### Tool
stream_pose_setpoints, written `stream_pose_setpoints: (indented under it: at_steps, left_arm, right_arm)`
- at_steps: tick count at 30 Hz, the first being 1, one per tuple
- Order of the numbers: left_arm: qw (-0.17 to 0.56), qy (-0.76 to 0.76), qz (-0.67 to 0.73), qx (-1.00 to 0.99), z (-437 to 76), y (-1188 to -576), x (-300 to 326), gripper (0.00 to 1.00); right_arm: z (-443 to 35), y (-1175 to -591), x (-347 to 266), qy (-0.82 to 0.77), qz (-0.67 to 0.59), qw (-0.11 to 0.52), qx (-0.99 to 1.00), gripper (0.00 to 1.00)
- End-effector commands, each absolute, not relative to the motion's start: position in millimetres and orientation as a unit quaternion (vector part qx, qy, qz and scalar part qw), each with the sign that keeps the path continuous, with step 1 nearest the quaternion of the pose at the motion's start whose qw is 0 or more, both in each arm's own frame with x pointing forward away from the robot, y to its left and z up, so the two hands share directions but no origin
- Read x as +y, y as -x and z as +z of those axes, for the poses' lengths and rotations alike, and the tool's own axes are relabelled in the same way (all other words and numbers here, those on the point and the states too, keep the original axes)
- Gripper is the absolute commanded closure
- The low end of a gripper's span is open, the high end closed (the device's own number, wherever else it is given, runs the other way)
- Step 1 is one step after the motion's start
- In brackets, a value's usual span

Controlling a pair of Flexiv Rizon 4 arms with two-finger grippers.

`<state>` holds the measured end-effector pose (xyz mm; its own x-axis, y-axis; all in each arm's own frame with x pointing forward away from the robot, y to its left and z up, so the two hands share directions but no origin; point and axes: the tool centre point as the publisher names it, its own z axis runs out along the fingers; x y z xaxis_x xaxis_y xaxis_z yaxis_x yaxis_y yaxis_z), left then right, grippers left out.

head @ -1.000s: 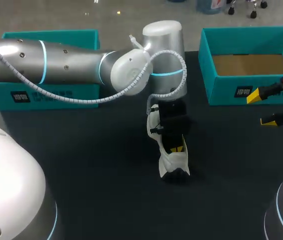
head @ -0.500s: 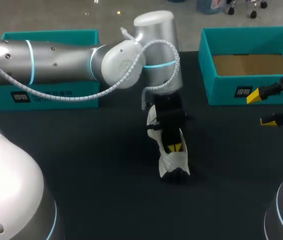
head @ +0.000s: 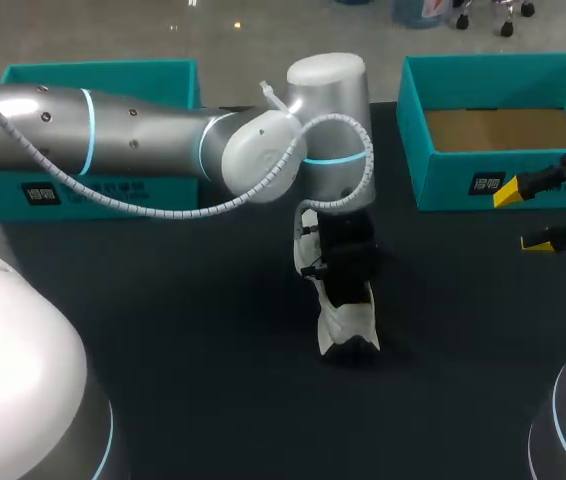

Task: Take the shoe out of the shoebox, open the shoe tongue, remove and reinsert the insole, then place the shoe into the shoebox

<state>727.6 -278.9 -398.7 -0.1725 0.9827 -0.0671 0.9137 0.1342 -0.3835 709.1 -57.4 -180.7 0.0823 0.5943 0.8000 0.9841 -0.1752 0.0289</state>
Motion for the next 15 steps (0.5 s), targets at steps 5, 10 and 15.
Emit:
stream_pose_setpoints:
  at_steps: [5,10,15]
  left_arm:
    - [0.087,0.629,0.132,-0.761,-415.6,-725.2,-281.9,1.00]
    - [0.076,0.623,0.135,-0.766,-405.8,-726.0,-277.3,1.00]
    - [0.071,0.621,0.132,-0.769,-384.8,-729.7,-272.0,1.00]
  right_arm:
    - [-181.1,-709.0,-57.3,0.682,-0.351,0.277,-0.579,0.00]
    - [-181.1,-709.0,-57.3,0.682,-0.351,0.277,-0.579,0.00]
    - [-181.1,-709.0,-57.3,0.682,-0.351,0.277,-0.579,0.00]
